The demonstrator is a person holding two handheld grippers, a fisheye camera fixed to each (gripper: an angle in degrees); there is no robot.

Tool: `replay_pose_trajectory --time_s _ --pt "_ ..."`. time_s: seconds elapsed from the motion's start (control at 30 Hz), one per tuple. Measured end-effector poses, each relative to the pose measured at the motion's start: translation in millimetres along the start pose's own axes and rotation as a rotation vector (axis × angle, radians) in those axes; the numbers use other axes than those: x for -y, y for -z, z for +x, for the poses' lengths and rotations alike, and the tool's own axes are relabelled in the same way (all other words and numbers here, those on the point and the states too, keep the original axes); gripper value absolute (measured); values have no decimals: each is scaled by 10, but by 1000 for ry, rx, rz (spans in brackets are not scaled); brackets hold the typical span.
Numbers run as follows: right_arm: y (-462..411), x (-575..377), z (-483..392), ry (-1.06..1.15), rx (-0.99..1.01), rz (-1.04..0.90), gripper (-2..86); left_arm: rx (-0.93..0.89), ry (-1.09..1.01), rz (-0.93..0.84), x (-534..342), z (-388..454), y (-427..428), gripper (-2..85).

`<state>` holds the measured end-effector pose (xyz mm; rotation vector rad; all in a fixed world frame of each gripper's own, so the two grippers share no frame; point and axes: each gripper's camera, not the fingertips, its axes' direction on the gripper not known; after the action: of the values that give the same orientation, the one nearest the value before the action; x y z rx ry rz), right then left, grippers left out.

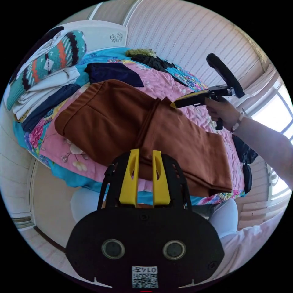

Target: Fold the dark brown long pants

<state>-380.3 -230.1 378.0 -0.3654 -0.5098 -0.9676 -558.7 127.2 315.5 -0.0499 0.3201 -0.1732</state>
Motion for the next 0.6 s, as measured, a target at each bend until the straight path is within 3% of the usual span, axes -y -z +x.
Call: replay_pose_trajectory --time_s 0.23,0.37,0.43,0.6 --pt "223 413 -23 82 63 124 11 -57 53 86 -119 -319 414 -8" --pt "-138 718 83 -10 14 -47 56 -40 39 -65 -93 -415 122 -4" --pt "-230 824 139 -49 54 -89 130 -48 47 -54 -109 -470 132 10" --pt "-288 982 103 14 90 -90 138 -34 77 -48 -166 -577 175 105"
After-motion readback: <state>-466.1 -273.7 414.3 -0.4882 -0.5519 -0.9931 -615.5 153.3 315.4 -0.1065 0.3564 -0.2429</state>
